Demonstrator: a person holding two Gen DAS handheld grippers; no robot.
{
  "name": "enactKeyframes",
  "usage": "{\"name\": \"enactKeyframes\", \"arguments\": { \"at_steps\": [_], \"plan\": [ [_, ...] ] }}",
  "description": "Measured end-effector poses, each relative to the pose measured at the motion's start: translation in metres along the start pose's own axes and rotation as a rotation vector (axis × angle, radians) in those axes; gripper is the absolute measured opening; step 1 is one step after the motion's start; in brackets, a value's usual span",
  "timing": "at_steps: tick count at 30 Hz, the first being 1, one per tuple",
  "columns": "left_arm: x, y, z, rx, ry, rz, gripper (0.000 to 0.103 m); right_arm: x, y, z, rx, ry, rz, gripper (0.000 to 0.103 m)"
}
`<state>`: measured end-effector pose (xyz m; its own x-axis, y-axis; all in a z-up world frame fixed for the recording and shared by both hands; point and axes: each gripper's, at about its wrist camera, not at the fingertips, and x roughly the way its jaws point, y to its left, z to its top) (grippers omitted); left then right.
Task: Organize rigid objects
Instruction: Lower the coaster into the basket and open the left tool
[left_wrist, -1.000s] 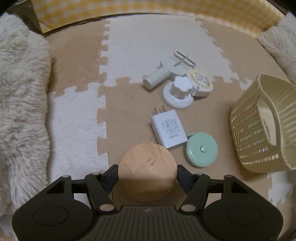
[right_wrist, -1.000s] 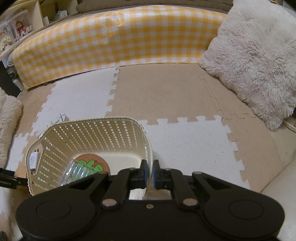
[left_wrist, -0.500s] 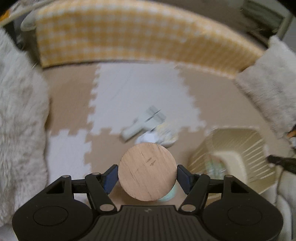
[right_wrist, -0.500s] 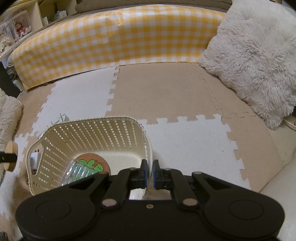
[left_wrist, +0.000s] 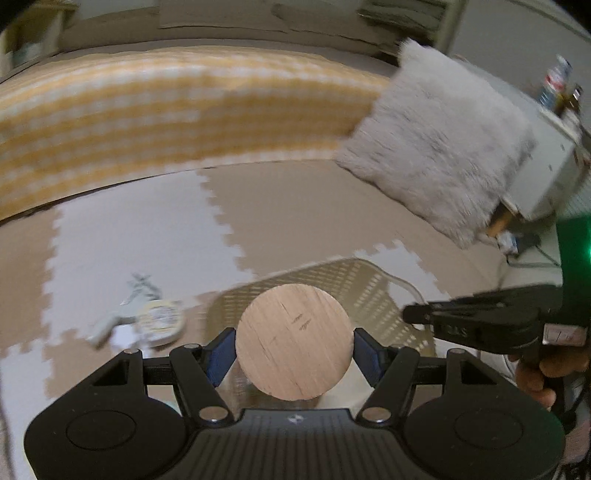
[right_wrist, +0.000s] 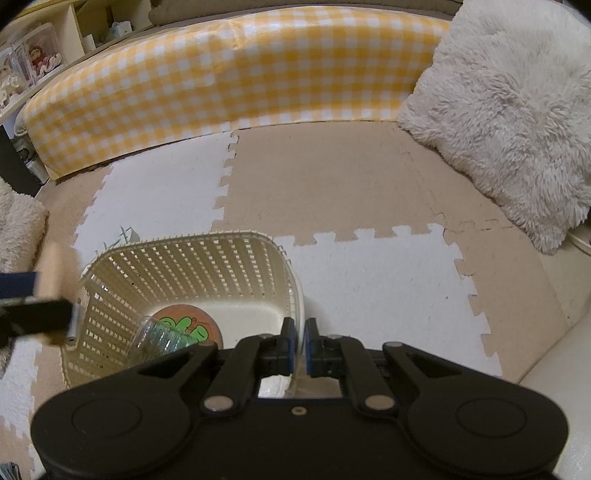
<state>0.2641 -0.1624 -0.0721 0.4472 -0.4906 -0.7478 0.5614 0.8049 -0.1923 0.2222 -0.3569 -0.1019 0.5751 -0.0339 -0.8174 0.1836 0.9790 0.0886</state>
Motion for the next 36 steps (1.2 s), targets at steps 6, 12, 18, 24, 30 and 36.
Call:
{"name": "enactKeyframes", "arguments": {
  "at_steps": [6,12,18,24,30,36],
  "plan": [
    [0.038,-0.019,-0.009,0.011,0.04,-0.041,0.068,0.0,-0.003,0.0,0.016,0.01,0.01,0.006],
    [0.06,-0.027,-0.017,0.012,0.077,-0.059,0.068,0.0,-0.004,0.001,0.031,0.018,0.019,0.006],
    [0.073,-0.029,-0.019,-0.012,0.095,-0.088,0.068,0.0,-0.004,0.001,0.037,0.025,0.019,0.006],
    [0.08,-0.033,-0.018,-0.057,0.088,-0.147,0.068,-0.001,-0.003,0.002,0.041,0.03,0.019,0.006],
    [0.086,-0.041,-0.02,-0.053,0.114,-0.161,0.076,-0.001,-0.003,0.002,0.044,0.034,0.018,0.006],
    [0.085,-0.037,-0.02,-0.072,0.126,-0.154,0.08,0.0,-0.003,0.002,0.043,0.038,0.015,0.006]
  ]
}}
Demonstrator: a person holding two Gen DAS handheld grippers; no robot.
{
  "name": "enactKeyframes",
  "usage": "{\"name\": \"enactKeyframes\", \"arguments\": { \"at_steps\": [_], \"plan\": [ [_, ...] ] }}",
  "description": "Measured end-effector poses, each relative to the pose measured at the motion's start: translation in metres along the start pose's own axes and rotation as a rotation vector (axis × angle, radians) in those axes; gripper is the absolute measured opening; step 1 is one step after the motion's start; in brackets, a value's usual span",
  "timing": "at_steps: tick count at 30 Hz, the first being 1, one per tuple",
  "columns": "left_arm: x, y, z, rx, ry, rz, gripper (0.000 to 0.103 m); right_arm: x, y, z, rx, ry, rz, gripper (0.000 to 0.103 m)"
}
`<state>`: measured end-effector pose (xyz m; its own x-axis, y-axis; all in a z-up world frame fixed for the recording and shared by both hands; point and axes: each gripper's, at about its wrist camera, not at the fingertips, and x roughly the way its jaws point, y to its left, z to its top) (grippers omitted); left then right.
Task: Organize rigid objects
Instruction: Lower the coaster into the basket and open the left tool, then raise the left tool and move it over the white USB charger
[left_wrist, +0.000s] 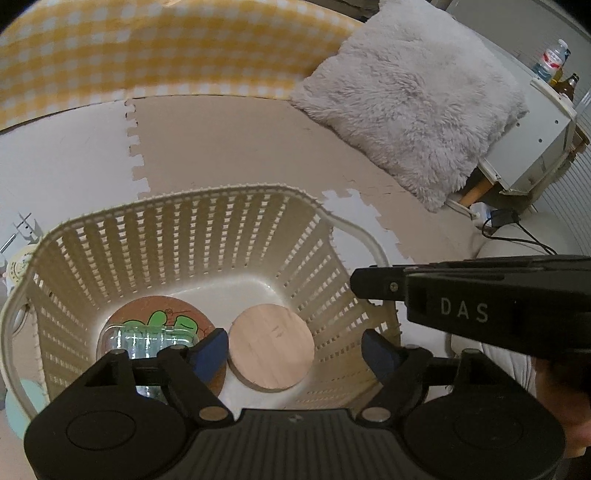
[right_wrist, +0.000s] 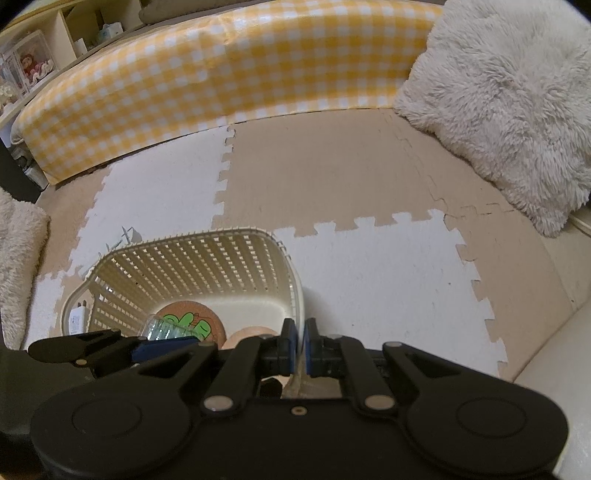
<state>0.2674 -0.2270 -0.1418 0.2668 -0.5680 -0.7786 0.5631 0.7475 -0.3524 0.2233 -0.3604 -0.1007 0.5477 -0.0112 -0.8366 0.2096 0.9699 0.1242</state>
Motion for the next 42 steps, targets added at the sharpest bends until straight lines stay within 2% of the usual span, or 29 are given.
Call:
{"name": "enactKeyframes", "arguments": {
  "at_steps": [15,27,29,35,42],
  "plan": [
    [-0.011,0.0,0.0,0.0,0.01,0.011,0.081,0.001,0.0,0.0,0.002,-0.001,0.003,0.006],
    [-0.044,-0.01,0.002,0.094,-0.013,0.076,0.082,0.001,0.0,0.0,0.006,-0.002,0.008,0.006],
    [-0.053,-0.01,0.004,0.11,-0.022,0.093,0.092,0.001,-0.001,0.0,0.007,-0.002,0.009,0.006],
    [-0.083,-0.007,0.009,0.121,-0.07,0.111,0.093,0.002,0.0,0.0,0.009,-0.001,0.011,0.006],
    [-0.113,0.001,0.014,0.125,-0.129,0.164,0.101,0.003,0.0,0.0,0.01,-0.002,0.013,0.006]
  ]
}}
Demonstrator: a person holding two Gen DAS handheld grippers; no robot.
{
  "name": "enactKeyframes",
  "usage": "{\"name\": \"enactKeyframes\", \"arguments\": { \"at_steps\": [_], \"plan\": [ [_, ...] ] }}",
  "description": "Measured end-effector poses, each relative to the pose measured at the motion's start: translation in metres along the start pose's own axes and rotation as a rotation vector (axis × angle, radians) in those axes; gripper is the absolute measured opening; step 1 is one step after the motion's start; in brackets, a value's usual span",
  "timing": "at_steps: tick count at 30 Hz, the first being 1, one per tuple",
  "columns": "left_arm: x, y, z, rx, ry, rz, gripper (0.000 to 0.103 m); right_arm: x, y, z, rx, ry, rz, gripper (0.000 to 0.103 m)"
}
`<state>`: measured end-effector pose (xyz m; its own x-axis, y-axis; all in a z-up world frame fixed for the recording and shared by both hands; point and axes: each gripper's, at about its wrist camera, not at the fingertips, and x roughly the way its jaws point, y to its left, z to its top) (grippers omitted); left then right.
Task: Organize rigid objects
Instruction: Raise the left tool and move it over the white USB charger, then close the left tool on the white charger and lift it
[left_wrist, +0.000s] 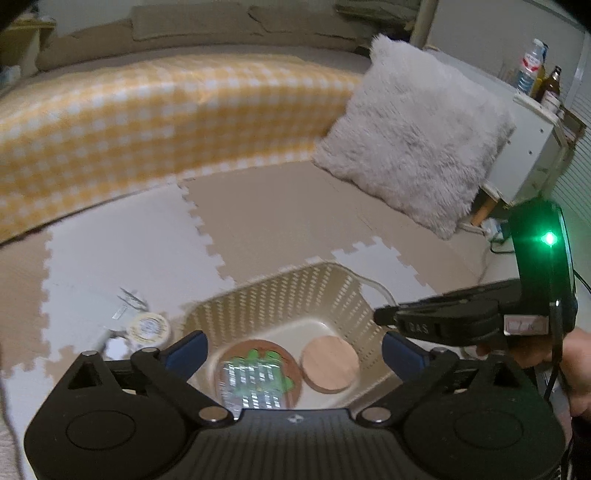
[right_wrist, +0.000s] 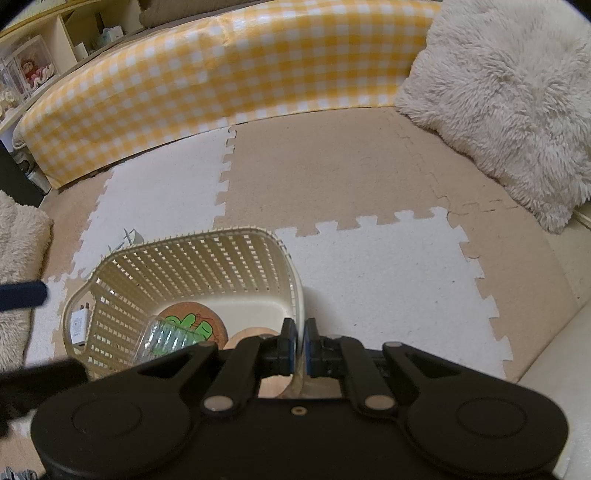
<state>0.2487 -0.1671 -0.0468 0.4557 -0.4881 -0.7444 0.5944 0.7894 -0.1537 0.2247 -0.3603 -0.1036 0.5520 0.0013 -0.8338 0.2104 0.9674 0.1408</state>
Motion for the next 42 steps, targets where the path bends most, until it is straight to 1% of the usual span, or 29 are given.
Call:
{"name": "enactKeyframes", "arguments": {
  "at_steps": [4,8,14,17,19,24,25,26,29,30,32,35,39,42],
  "plan": [
    [-0.011,0.014,0.004,-0.033,-0.037,0.03,0.103,0.0,-0.001,0.0,-0.001,-0.002,0.0,0.006],
    [-0.019,0.033,0.006,-0.072,-0.068,0.086,0.103,0.0,-0.001,0.0,-0.001,-0.002,0.0,0.006],
    [-0.021,0.077,0.001,-0.188,-0.094,0.212,0.103,0.0,-0.001,-0.001,-0.001,-0.002,0.001,0.006],
    [-0.016,0.1,-0.006,-0.272,-0.091,0.278,0.103,0.0,-0.001,-0.001,-0.001,-0.002,0.001,0.006],
    [-0.01,0.114,-0.011,-0.32,-0.069,0.306,0.103,0.0,-0.001,-0.001,-0.001,-0.002,0.001,0.006],
    [0.011,0.138,-0.032,-0.457,-0.007,0.316,0.103,0.0,-0.001,-0.001,-0.002,-0.002,0.001,0.006],
    [0.015,0.141,-0.036,-0.473,0.01,0.324,0.1,0.0,-0.001,-0.001,-0.002,-0.002,0.001,0.006],
    [0.019,0.143,-0.04,-0.481,0.026,0.334,0.094,0.0,-0.001,-0.001,-0.003,-0.002,0.0,0.006],
    [0.03,0.148,-0.051,-0.501,0.068,0.359,0.082,0.0,-0.001,-0.001,-0.002,-0.002,0.0,0.006],
    [0.035,0.15,-0.055,-0.512,0.08,0.362,0.081,0.0,-0.001,-0.001,-0.003,-0.002,0.0,0.006],
    [0.041,0.154,-0.061,-0.533,0.101,0.361,0.074,0.0,-0.001,-0.001,-0.002,-0.002,0.001,0.006],
    [0.049,0.157,-0.068,-0.561,0.122,0.347,0.067,0.0,-0.001,-0.001,-0.002,-0.002,0.001,0.006],
    [0.059,0.156,-0.072,-0.557,0.137,0.356,0.061,0.0,-0.001,-0.001,-0.003,-0.002,0.0,0.006],
    [0.066,0.159,-0.074,-0.57,0.145,0.351,0.053,0.001,-0.001,-0.001,-0.004,0.004,-0.001,0.006]
  ]
}}
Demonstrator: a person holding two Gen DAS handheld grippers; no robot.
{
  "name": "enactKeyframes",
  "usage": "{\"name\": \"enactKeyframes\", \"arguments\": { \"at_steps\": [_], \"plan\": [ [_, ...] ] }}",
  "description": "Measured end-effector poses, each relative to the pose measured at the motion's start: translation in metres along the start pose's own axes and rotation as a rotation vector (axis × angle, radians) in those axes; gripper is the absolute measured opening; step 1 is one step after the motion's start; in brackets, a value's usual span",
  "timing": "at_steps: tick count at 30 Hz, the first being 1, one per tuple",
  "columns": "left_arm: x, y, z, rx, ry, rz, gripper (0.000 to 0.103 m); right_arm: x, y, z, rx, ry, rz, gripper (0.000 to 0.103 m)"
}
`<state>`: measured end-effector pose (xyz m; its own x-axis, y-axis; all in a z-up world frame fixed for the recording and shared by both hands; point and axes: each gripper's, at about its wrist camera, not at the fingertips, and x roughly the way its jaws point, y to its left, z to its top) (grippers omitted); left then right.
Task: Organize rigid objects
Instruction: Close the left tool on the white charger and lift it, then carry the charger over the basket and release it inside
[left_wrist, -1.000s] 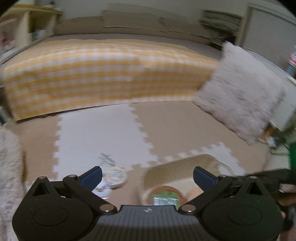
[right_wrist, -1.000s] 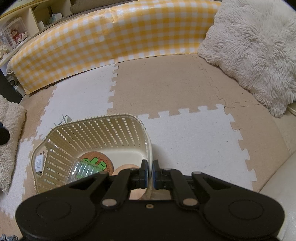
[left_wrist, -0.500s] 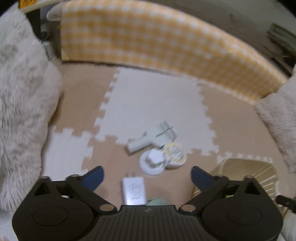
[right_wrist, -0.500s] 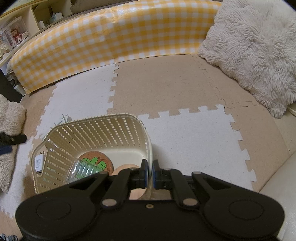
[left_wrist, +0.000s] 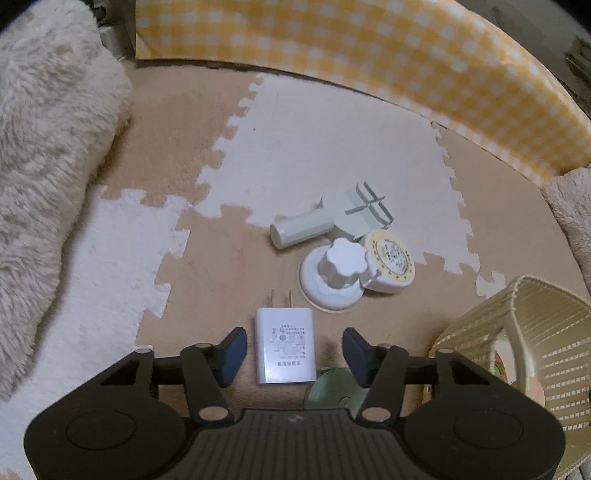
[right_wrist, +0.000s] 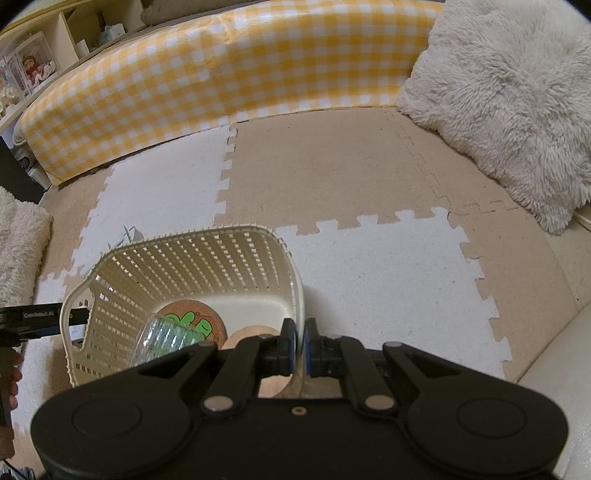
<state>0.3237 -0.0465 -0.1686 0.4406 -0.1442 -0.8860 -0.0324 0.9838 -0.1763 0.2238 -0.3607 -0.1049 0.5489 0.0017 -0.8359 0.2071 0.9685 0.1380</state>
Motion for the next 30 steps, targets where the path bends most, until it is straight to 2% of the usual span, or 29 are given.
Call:
{"name": "enactKeyframes", "arguments": {
  "at_steps": [7,16,22,30],
  "plan": [
    [0.008,0.005,-0.002,-0.031,0.014,0.015,0.038,0.0,0.0,0.0,-0.004,0.001,-0.001,0.006],
    [0.001,0.013,0.001,-0.098,-0.022,-0.016,0.038,0.001,-0.001,-0.001,-0.009,-0.001,-0.001,0.006],
    [-0.023,0.006,0.01,-0.132,-0.087,-0.085,0.038,0.001,-0.001,-0.001,-0.012,-0.002,-0.001,0.005],
    [-0.067,-0.034,0.018,-0.058,-0.188,-0.237,0.038,0.0,0.001,-0.002,-0.015,-0.004,-0.003,0.005]
  ]
}}
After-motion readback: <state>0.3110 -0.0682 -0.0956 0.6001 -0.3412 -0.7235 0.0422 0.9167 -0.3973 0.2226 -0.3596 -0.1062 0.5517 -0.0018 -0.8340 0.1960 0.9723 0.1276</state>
